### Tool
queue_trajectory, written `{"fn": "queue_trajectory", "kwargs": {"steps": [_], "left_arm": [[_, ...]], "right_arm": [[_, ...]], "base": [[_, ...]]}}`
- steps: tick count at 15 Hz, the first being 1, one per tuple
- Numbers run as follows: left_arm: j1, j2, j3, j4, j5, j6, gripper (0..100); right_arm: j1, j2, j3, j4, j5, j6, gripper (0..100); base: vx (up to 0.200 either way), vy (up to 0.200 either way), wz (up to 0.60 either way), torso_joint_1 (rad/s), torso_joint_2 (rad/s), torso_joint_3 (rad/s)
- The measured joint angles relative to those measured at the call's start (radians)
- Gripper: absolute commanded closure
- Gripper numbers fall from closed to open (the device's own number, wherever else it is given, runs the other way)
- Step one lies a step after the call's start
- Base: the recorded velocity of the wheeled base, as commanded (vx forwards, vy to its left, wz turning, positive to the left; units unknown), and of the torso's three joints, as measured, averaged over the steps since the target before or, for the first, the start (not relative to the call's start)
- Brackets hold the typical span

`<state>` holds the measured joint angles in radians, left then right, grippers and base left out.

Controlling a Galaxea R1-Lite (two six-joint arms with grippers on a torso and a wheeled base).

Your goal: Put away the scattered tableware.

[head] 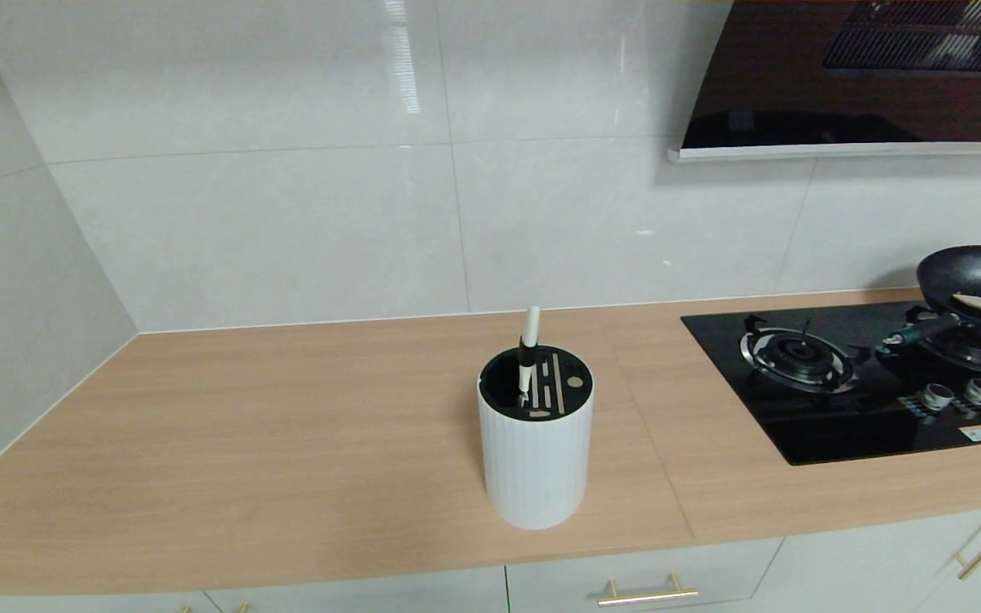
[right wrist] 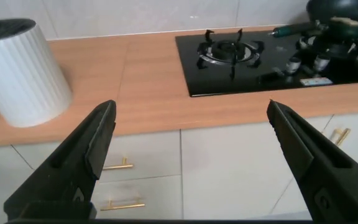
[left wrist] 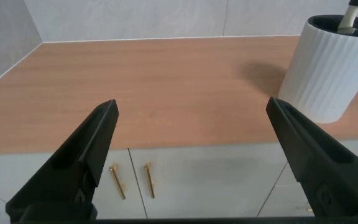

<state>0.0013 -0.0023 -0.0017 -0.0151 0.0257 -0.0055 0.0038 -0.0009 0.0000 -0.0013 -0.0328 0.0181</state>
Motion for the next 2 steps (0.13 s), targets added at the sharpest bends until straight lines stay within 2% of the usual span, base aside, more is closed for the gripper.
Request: {"fn": "queue_trajectory", "kwargs": {"steps": [2], "left_arm": [[0.000, 0.000, 0.000, 0.000, 0.000, 0.000, 0]], "right_arm": [[0.000, 0.000, 0.000, 0.001, 0.000, 0.000, 0]], "base": [[0.000, 0.000, 0.00, 0.000, 0.00, 0.000]]}}
